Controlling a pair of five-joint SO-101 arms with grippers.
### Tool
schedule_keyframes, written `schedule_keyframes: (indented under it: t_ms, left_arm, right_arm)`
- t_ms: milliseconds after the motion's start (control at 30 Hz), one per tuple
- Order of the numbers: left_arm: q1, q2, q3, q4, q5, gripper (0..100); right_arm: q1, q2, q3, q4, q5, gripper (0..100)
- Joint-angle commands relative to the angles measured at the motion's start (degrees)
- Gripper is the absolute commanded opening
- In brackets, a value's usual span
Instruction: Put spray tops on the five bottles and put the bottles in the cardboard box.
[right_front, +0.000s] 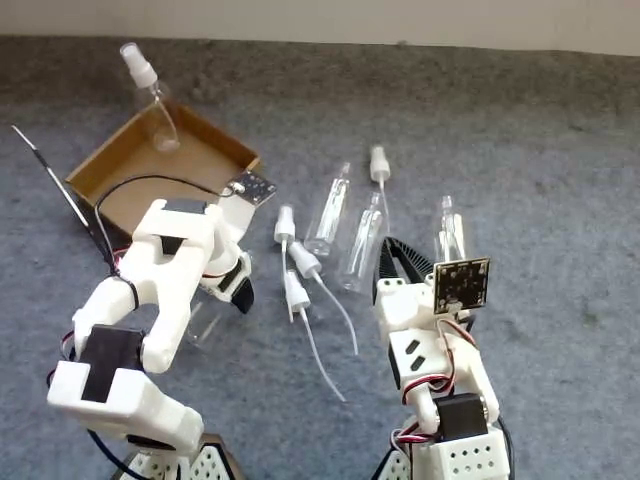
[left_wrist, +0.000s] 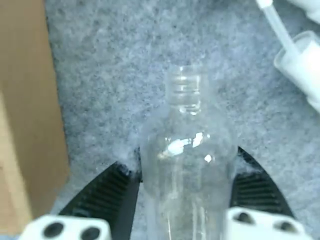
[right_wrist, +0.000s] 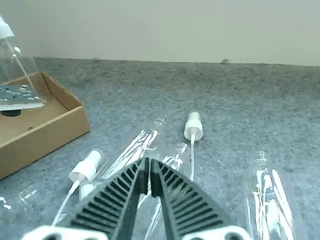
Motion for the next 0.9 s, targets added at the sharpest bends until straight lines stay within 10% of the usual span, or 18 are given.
schedule_keyframes:
  t_ms: [0, 867]
  left_arm:
    - [-1.19, -0.48, 0.22, -0.26, -0.62, 27]
    - [-0.48, -0.75, -0.22, -0.26, -1.93, 14]
  right_arm:
    - [0.4, -0.66, 8.4, -0.22, -0.18, 1.1]
    - [0.4, -0.66, 8.4, -0.22, -0.18, 1.1]
